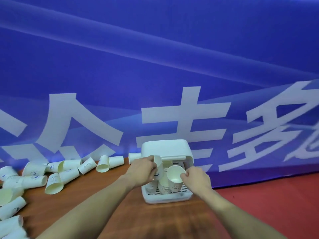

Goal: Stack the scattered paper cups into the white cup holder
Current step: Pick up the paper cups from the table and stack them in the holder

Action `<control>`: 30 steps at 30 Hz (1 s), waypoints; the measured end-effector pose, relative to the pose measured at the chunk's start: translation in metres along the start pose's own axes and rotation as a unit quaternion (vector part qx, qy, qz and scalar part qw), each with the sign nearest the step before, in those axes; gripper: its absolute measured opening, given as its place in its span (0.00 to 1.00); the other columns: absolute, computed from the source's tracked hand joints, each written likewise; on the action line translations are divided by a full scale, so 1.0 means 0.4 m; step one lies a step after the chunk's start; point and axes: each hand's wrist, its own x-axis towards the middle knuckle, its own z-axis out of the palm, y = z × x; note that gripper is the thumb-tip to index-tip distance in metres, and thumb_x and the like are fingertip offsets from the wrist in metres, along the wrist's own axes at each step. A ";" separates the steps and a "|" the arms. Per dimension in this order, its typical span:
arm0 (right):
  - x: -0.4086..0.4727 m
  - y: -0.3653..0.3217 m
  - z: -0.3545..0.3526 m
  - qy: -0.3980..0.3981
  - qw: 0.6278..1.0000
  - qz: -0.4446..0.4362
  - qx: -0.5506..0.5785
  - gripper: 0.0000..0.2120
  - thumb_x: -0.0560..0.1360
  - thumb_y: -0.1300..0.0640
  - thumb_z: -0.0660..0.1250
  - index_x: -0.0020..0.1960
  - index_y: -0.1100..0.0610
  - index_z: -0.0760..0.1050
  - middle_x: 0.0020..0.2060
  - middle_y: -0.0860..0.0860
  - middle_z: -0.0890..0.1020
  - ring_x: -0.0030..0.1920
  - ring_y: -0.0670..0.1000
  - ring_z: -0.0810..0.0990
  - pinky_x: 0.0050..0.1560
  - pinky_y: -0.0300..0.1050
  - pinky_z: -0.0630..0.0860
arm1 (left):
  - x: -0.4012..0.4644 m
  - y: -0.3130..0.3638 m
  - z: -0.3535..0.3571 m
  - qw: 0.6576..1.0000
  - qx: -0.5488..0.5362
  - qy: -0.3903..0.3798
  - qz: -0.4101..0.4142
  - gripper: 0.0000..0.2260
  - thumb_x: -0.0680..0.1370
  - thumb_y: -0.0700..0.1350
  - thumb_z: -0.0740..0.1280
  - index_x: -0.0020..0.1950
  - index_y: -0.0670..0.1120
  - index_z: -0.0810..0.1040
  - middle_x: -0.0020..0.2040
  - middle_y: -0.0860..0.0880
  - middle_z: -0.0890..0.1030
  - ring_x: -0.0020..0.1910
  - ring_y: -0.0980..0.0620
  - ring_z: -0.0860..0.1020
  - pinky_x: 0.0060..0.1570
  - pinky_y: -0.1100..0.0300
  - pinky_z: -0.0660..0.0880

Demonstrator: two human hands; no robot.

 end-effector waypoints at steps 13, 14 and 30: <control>0.020 0.200 0.008 -0.020 0.998 0.052 0.021 0.16 0.72 0.49 0.60 0.30 0.55 0.64 0.29 0.49 0.70 0.35 0.56 0.71 0.34 0.45 0.67 | 0.135 0.132 0.111 0.994 0.067 -0.076 0.043 0.15 0.81 0.51 0.57 0.48 0.47 0.82 0.49 0.49 0.76 0.48 0.44 0.77 0.39 0.54 0.64; 0.019 0.208 0.018 -0.029 0.998 0.054 0.027 0.15 0.72 0.49 0.60 0.30 0.55 0.64 0.29 0.49 0.70 0.34 0.55 0.71 0.34 0.45 0.67 | 0.140 0.134 0.123 0.993 0.081 -0.081 0.042 0.16 0.81 0.50 0.57 0.49 0.47 0.82 0.49 0.48 0.77 0.49 0.44 0.77 0.40 0.55 0.62; 0.056 0.226 0.081 -0.064 0.996 0.050 0.039 0.16 0.72 0.50 0.60 0.30 0.55 0.61 0.27 0.48 0.66 0.33 0.55 0.67 0.33 0.45 0.65 | 0.144 0.119 0.250 0.976 0.030 -0.215 0.003 0.18 0.79 0.53 0.57 0.50 0.45 0.83 0.51 0.47 0.77 0.49 0.45 0.79 0.44 0.54 0.72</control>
